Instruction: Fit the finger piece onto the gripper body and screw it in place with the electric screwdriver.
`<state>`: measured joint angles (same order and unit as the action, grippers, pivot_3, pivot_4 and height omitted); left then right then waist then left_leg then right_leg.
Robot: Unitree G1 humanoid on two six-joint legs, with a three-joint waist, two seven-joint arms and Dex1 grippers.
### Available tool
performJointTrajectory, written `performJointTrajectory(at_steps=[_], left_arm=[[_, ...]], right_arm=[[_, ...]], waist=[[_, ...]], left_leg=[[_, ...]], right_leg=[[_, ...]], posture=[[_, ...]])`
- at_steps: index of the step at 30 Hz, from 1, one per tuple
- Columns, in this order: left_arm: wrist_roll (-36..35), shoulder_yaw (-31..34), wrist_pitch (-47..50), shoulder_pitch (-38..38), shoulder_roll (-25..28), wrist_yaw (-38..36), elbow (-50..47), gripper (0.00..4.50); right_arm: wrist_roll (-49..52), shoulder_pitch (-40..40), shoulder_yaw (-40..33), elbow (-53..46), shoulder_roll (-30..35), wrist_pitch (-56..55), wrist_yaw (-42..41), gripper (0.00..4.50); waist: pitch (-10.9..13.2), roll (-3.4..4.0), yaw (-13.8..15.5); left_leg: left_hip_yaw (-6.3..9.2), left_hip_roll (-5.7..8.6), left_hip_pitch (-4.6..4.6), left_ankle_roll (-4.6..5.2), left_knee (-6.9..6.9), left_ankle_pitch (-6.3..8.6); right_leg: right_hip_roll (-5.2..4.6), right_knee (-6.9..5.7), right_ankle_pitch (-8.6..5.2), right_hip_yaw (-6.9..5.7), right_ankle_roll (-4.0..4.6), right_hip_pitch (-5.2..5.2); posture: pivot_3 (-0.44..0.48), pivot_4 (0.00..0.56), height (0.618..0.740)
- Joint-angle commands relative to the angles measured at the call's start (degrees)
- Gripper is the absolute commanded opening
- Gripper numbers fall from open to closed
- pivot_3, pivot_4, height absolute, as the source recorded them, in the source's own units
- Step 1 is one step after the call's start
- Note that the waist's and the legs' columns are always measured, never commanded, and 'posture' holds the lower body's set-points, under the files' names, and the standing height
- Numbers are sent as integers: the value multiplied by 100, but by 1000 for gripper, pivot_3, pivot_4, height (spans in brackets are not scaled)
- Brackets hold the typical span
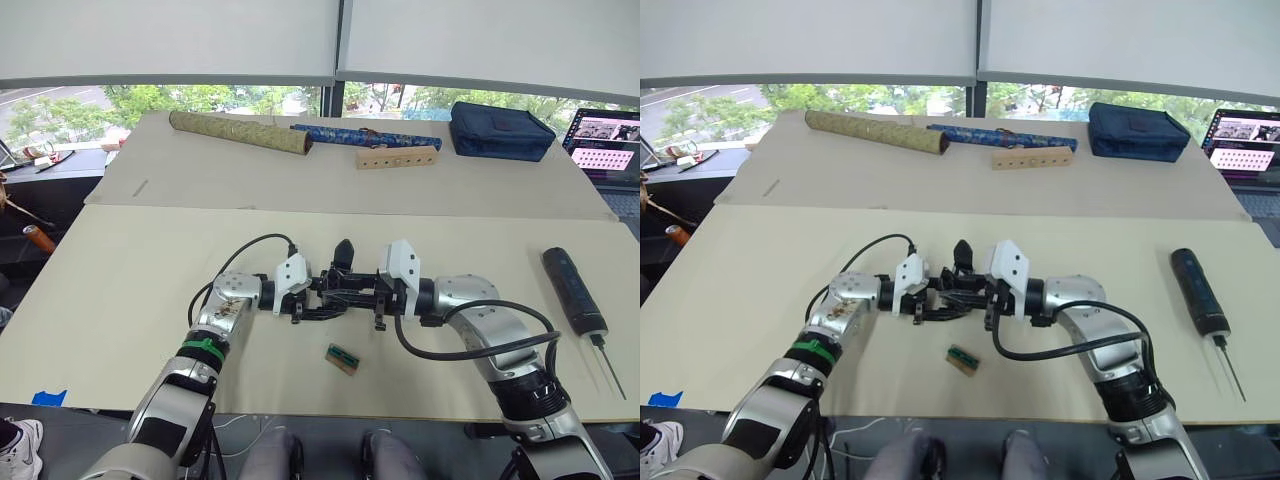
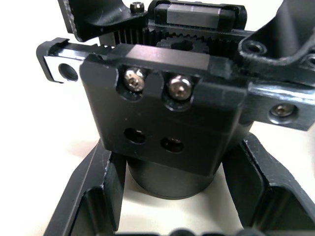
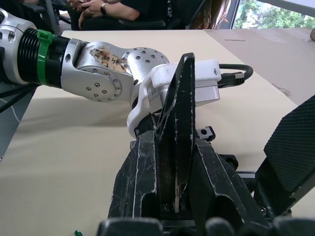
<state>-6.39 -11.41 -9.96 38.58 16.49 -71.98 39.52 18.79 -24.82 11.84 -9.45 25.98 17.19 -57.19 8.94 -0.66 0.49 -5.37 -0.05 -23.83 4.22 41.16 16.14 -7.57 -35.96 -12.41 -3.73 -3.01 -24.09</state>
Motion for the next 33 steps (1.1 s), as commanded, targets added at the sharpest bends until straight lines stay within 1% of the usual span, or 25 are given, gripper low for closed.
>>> performJointTrajectory(at_steps=[1, 10, 15, 24, 33], left_arm=[[101, -64, 78, -108, 74, 13, 21, 2302], [87, -74, 113, -156, 109, -17, -44, 2302], [79, -83, 155, -187, 128, -23, -99, 2302], [69, -79, 226, -235, 168, -3, -186, 2302], [32, -98, 321, -319, 201, -54, -324, 2302]], right_arm=[[-9, 38, 14, -97, -27, 74, 102, 411], [81, 160, 143, -101, -64, 284, 119, 410], [-48, 219, 264, 46, -80, 327, 140, 410], [-209, 293, 557, 220, 26, 282, -75, 409], [-211, -11, 471, 525, -45, 822, 212, 408]], waist=[[0, 0, -3], [-4, 0, -18], [-10, 2, -30], [-41, 3, -58], [-65, 1, -118]], left_leg=[[0, 0, 0, 0, 0, 0], [0, -1, 4, 0, 0, 0], [1, -2, 6, 0, -1, 0], [1, -2, 12, -1, -7, 0], [0, -5, 21, -1, -12, 0]], right_leg=[[0, 0, 0, 0, 0, 0], [0, -2, 0, 0, 0, 2], [0, -3, 0, 0, 0, 3], [0, -1, 0, 0, 0, 6], [0, -1, 0, 1, 0, 11]], posture=[[0, 150, 734], [0, 150, 734], [0, 150, 734], [0, 150, 734], [0, 150, 734]])
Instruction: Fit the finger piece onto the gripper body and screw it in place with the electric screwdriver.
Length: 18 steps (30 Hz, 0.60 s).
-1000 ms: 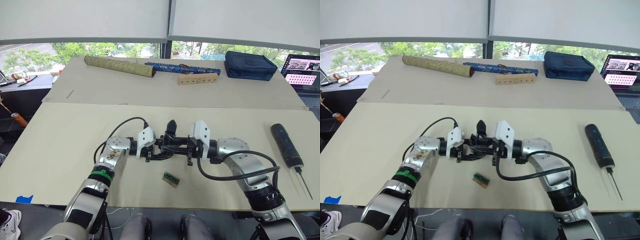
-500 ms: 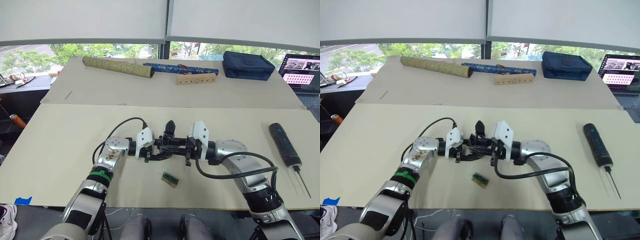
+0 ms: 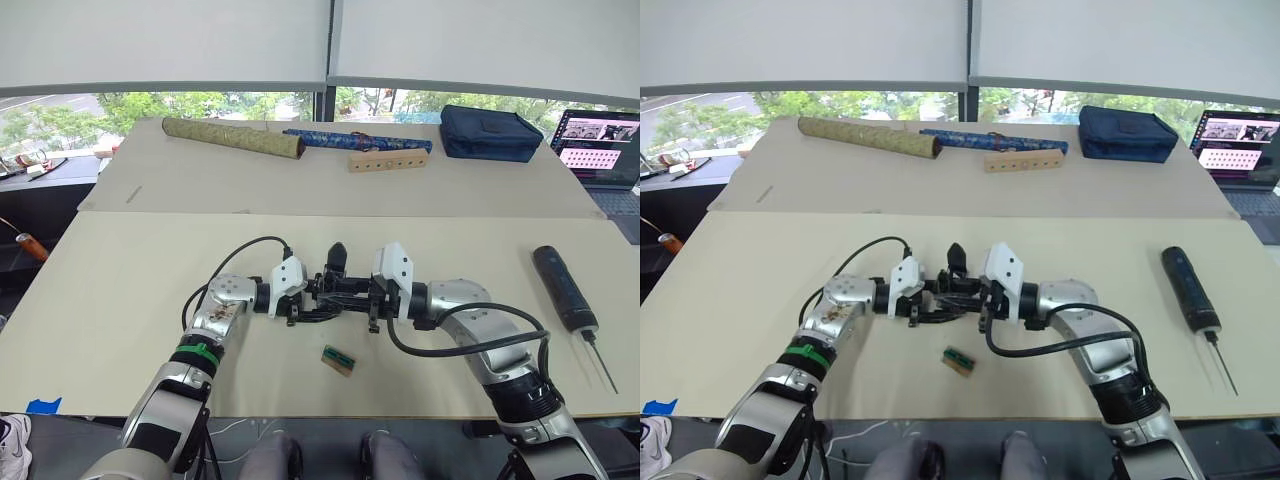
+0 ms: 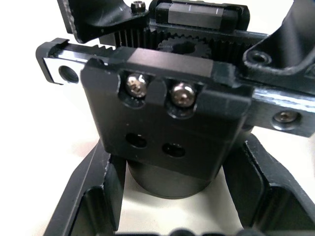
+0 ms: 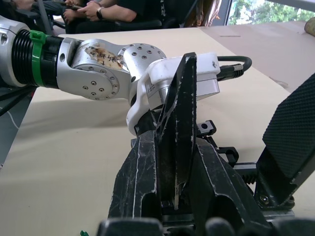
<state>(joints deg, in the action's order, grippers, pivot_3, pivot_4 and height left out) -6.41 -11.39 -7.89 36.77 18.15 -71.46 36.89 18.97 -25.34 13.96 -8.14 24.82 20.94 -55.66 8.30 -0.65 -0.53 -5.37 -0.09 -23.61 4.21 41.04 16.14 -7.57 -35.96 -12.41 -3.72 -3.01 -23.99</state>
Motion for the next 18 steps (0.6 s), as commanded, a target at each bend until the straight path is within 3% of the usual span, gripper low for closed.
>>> performJointTrajectory(at_steps=[1, 18], left_arm=[[30, -103, 126, -145, 37, -111, -78, 2302], [23, -83, 130, -227, 83, -15, -177, 2302]], right_arm=[[-258, -11, 262, 451, 82, 480, 74, 407], [-331, -159, 506, 536, 249, 506, -179, 406]], waist=[[-5, -2, -19], [-10, -2, -37]], left_leg=[[-1, 0, 4, 0, 0, 0], [-3, -16, 52, 0, -14, 2]], right_leg=[[0, -1, 0, 2, 0, 1], [0, 12, -1, 0, 3, 43]], posture=[[0, 150, 734], [0, 150, 734]])
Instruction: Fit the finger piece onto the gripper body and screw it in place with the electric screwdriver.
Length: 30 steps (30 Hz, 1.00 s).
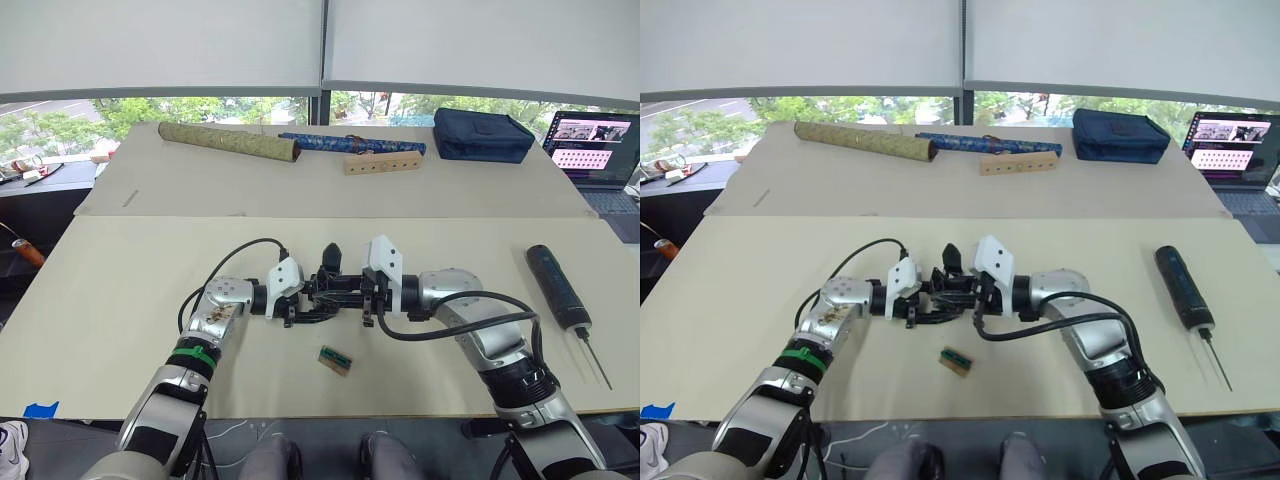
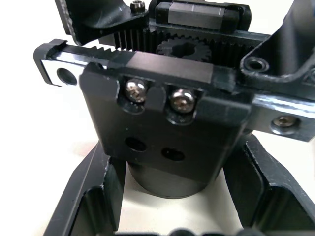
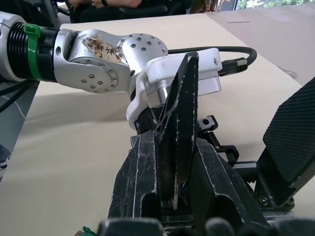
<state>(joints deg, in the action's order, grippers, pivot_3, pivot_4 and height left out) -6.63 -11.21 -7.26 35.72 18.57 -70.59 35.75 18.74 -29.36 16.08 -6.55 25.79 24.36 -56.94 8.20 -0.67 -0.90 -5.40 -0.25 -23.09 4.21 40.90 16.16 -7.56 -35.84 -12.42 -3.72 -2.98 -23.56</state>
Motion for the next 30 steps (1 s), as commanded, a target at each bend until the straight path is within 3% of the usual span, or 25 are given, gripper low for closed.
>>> performJointTrajectory(at_steps=[1, 25, 26, 30], left_arm=[[47, -102, 68, -124, 42, -99, -65, 2302], [61, -99, 47, -93, 43, -67, 17, 2302], [61, -98, 44, -94, 42, -65, 19, 2302], [64, -90, 20, -91, 34, -35, 55, 2302]], right_arm=[[-320, 261, 296, 396, 162, 145, -59, 406], [65, -4, -155, 306, -183, -331, -281, 406], [113, -19, -190, 286, -221, -315, -267, 1431], [221, -21, -294, 202, -333, -541, -365, 2729]], waist=[[0, 0, 0], [-2, 0, -1], [-2, 0, -1], [-2, 0, 15]], left_leg=[[0, 0, 0, 0, -1, 0], [1, -3, 5, 2, -7, 3], [0, -3, 4, 2, -7, 3], [-3, -2, -35, -3, -4, 0]], right_leg=[[0, -1, 0, 0, 0, 0], [0, 7, -1, -1, 2, 7], [0, 8, -1, -1, 2, 5], [-1, -4, 1, 2, 5, -39]], posture=[[0, 150, 734], [0, 150, 734], [0, 150, 734], [0, 150, 734]])
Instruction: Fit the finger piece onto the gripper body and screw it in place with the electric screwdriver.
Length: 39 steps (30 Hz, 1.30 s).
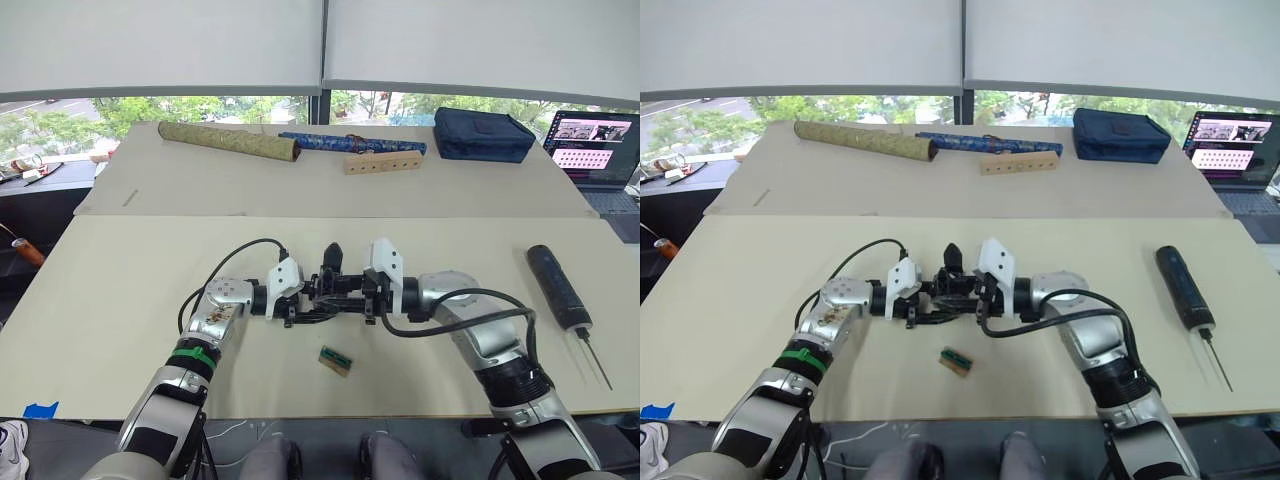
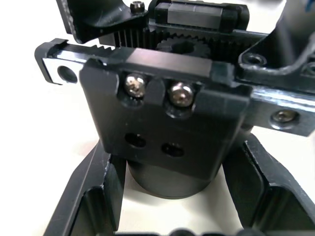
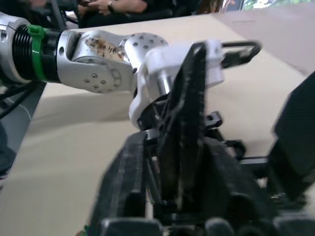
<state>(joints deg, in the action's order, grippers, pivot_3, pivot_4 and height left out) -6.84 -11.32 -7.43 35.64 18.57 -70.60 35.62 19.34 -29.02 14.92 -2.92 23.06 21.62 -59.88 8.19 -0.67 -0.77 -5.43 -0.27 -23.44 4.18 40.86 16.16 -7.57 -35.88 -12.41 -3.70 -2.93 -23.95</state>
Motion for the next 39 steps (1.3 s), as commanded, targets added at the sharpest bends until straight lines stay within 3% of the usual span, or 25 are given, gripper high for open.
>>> performJointTrajectory(at_steps=[1, 5, 12, 14, 17, 22, 27, 33, 39], left_arm=[[89, -72, 24, -81, 32, -16, 87, 2302], [141, -56, -78, -83, 26, 99, 159, 2302], [101, 2, 48, -105, -11, 267, 202, 2302], [72, 28, 102, -109, -14, 291, 201, 3336], [82, 50, 25, -130, 13, 346, 212, 4447], [-84, 194, -100, -300, 221, 134, 46, 4447], [-572, 600, 48, -715, 850, -299, -564, 4447], [-1839, 1516, 1179, -1549, 1854, -862, -2188, 4447], [-2310, 2148, 1631, -1566, 2345, -691, -2683, 4447]], right_arm=[[196, -38, -234, -185, -71, -326, -92, 3123], [368, 69, -351, -365, 24, -254, -236, 4480], [509, 198, -554, -475, 107, -405, -327, 4480], [610, 219, -652, -519, 103, -509, -378, 4500], [822, 264, -786, -618, 84, -596, -508, 4500], [1084, 291, -955, -974, 239, -626, -699, 4500], [1563, 420, -1548, -1465, 823, -337, -716, 4500], [1817, 1019, -2994, -2005, 1600, 30, 180, 4500], [1514, 2484, -4786, -2062, 1941, -290, 692, 4500]], waist=[[0, 0, 6], [0, 0, 7], [0, -1, 8], [0, -1, 10], [0, -1, 10], [0, -1, -5], [1, 0, -25], [8, 3, 47], [10, 3, 235]], left_leg=[[-1, 1, -8, -1, 0, -1], [-1, 5, -14, -1, 1, -1], [0, 5, -12, 0, 1, -1], [0, 5, -12, 0, 2, -1], [1, 4, -9, 1, 4, -1], [1, 1, -7, 0, 2, -1], [-3, -9, -7, -6, -3, -4], [1, -18, -25, -9, -6, -3], [6, 14, -29, 4, -5, 5]], right_leg=[[0, -3, 0, 0, 0, -8], [0, -1, 0, -2, 0, -9], [0, 3, 0, -2, 0, -9], [0, 3, 1, -1, 0, -9], [0, 4, 1, 0, 1, -9], [0, 3, 1, 0, 2, -12], [2, 4, 1, -2, 3, -22], [-5, 9, 1, -7, 5, -29], [-54, 30, 1, -25, 4, -21]], posture=[[0, 150, 734], [0, 150, 734], [0, 150, 734], [0, 150, 734], [0, 150, 734], [0, 150, 734], [0, 150, 734], [0, 150, 734], [0, 150, 734]])
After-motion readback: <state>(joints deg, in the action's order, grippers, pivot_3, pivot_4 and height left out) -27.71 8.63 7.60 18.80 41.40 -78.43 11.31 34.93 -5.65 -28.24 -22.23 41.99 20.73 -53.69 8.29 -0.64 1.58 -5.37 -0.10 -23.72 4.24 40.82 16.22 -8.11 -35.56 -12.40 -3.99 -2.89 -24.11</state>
